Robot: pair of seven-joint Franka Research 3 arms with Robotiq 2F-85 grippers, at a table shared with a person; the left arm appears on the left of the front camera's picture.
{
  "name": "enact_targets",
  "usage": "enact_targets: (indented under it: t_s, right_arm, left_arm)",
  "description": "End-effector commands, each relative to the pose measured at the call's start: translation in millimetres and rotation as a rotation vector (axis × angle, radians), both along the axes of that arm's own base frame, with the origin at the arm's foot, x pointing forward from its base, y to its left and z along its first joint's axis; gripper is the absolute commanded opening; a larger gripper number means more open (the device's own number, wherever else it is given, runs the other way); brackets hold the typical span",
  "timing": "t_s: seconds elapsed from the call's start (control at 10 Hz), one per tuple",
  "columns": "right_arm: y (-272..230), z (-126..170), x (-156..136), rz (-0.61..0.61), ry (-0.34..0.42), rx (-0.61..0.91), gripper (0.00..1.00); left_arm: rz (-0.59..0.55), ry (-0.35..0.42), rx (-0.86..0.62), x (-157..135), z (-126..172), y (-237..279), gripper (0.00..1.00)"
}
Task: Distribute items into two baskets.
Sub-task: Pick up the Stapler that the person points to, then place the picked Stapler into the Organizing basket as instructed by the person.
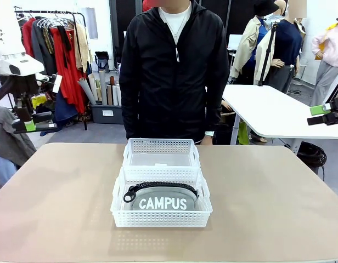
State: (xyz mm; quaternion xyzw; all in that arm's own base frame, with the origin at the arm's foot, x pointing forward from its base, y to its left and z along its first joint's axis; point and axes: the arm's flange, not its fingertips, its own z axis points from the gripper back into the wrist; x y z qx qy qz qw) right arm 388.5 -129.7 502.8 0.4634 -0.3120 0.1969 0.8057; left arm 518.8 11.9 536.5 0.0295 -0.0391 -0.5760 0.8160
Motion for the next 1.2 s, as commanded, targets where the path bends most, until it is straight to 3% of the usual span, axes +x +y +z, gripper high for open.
enact_targets:
  t_s: [0.0, 1.1]
  right_arm:
    - [1.2, 1.5, -0.4, 0.002, -0.004, 0.002, 1.00]
    - [1.2, 1.5, -0.4, 0.002, -0.004, 0.002, 1.00]
  left_arm:
    - [0.014, -0.007, 0.001, 3.3, 3.5, 1.8, 0.00]
    - [0.014, -0.007, 0.001, 3.3, 3.5, 1.8, 0.00]
